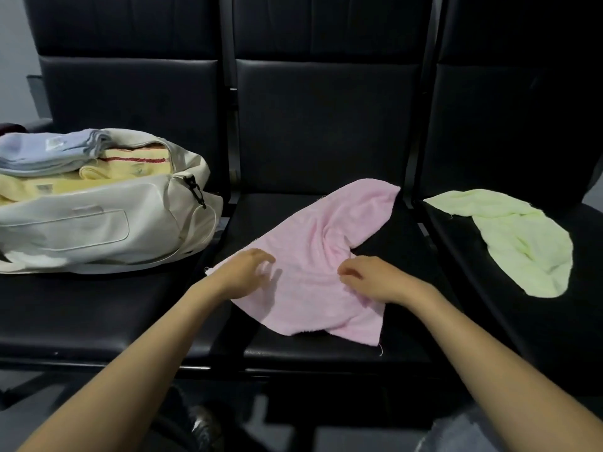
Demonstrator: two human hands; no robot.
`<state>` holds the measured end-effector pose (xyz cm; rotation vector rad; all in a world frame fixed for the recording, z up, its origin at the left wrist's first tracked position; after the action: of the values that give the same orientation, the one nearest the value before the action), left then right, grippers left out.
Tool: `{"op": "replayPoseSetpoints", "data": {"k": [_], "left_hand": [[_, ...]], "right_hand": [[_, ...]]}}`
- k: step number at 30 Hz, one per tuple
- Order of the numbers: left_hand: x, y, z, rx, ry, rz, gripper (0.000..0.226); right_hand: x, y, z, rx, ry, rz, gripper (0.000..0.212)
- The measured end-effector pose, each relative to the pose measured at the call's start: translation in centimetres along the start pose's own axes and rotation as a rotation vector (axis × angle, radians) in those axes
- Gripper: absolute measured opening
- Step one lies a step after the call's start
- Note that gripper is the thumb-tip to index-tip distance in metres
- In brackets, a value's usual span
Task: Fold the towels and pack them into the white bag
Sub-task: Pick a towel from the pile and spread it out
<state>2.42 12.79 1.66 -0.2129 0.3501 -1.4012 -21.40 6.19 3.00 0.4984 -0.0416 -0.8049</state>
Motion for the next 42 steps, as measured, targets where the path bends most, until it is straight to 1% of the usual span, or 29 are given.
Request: {"op": "replayPoseSetpoints", "data": {"k": [1,3,5,7,9,11,12,14,15,16,17,18,19,20,21,22,24,27,30,32,34,35,36,37,38,39,40,41,42], "left_hand": [[-0.1,-0.4,-0.6,0.032,0.055,-0.047,0.039],[-0.1,-0.5,-1.9,0.113,0.127,-0.041,0.041],[-0.2,-0.3,-2.0,0.220,0.118,0.025,0.045],[-0.3,-0.3,-0.9,0.283,0.083,0.085,0.048],[-0.8,-0.9,-0.2,0.318,0.077,0.108,0.048],[-1.4,-1.8,0.0,0.323,0.110,0.113,0.042],[-1.6,-2.1,-0.1,0.313,0.140,0.126,0.041],[-1.6,-2.7,0.0,0.283,0.140,0.102,0.044],[-1.5,-3.0,0.2,0.249,0.116,0.056,0.050],[-1.3,-3.1,0.3,0.185,0.107,0.003,0.060],[-1.2,-3.2,0.2,0.104,0.144,-0.037,0.077],[-1.1,-3.2,-0.2,0.029,0.222,-0.047,0.096],[-1.1,-3.1,-0.6,0.008,0.308,-0.040,0.113],[-1.2,-2.9,-1.2,0.039,0.368,-0.035,0.122],[-1.1,-2.6,-1.6,0.086,0.391,-0.029,0.126],[-1.0,-2.2,-1.9,0.112,0.379,-0.020,0.127],[-0.7,-1.8,-1.7,0.113,0.298,-0.003,0.124],[-0.7,-2.5,-1.2,0.192,0.208,-0.031,0.107],[-1.0,-3.1,-1.5,0.158,0.250,-0.006,0.092],[-1.2,-2.9,-1.4,0.149,0.292,0.050,0.085],[-1.3,-2.8,-1.0,0.228,0.264,0.070,0.080],[-1.3,-3.0,-0.9,0.304,0.217,0.039,0.079],[-1.3,-3.2,-0.9,0.385,0.168,-0.010,0.081],[-1.2,-3.3,-1.0,0.443,0.139,-0.051,0.090],[-1.2,-3.3,-1.3,0.461,0.141,-0.075,0.105],[-1.2,-3.2,-1.7,0.436,0.163,-0.077,0.120],[-1.2,-2.9,-2.0,0.397,0.192,-0.051,0.131],[-1.3,-2.5,-2.3,0.379,0.221,-0.004,0.134],[-1.3,-2.2,-2.6,0.392,0.248,0.061,0.132]], "right_hand": [[0.2,0.3,-0.7,-0.044,0.031,0.001,0.033],[0.2,0.7,-2.1,-0.126,0.104,0.007,0.047],[0.1,0.5,-2.7,-0.224,0.157,-0.001,0.058],[0.0,-0.9,-2.4,-0.300,0.162,-0.074,0.060],[0.2,-3.0,-1.6,-0.333,0.102,-0.193,0.056],[0.3,-4.6,-0.8,-0.383,0.022,-0.268,0.053],[0.3,-4.8,-0.4,-0.410,-0.028,-0.267,0.052],[0.3,-4.4,0.4,-0.383,-0.122,-0.177,0.050],[0.2,-4.1,0.9,-0.287,-0.131,-0.118,0.050],[0.0,-3.8,1.2,-0.164,-0.095,-0.073,0.055],[-0.3,-3.6,1.3,-0.061,-0.008,-0.053,0.069],[-0.8,-3.5,1.0,-0.016,0.105,-0.064,0.087],[-1.3,-3.7,0.5,-0.030,0.211,-0.082,0.104],[-1.7,-3.8,0.0,-0.078,0.288,-0.088,0.113],[-2.0,-4.1,-0.3,-0.117,0.323,-0.079,0.116],[-2.2,-4.2,-0.4,-0.128,0.313,-0.069,0.113],[-2.5,-4.0,-0.2,-0.097,0.229,-0.051,0.101],[-2.6,-3.1,-0.1,-0.067,0.151,-0.028,0.088],[-2.8,-2.8,-0.3,-0.099,0.149,-0.052,0.087],[-3.0,-2.9,-0.2,-0.163,0.192,-0.092,0.079],[-3.2,-3.0,-0.1,-0.173,0.233,-0.120,0.069],[-3.1,-2.9,0.0,-0.199,0.226,-0.112,0.062],[-3.1,-2.6,0.2,-0.243,0.205,-0.081,0.051],[-3.0,-2.5,0.3,-0.274,0.182,-0.039,0.040],[-2.9,-2.3,0.2,-0.266,0.168,0.012,0.032],[-2.9,-2.1,0.2,-0.233,0.171,0.062,0.028],[-2.9,-2.0,0.1,-0.193,0.177,0.096,0.027],[-2.9,-2.2,-0.1,-0.159,0.188,0.097,0.026],[-3.0,-2.3,-0.1,-0.144,0.203,0.075,0.030]]}}
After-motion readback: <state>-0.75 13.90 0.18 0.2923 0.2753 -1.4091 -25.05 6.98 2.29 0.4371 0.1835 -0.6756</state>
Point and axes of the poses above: each hand's wrist, its own x-axis towards the middle knuckle, its own z-axis out of the back of the hand, y = z × x, the point moved 4 cm from there along x, towards the middle knuckle, and after that the axes turned 5 degrees about z, right-handed, at the moved point
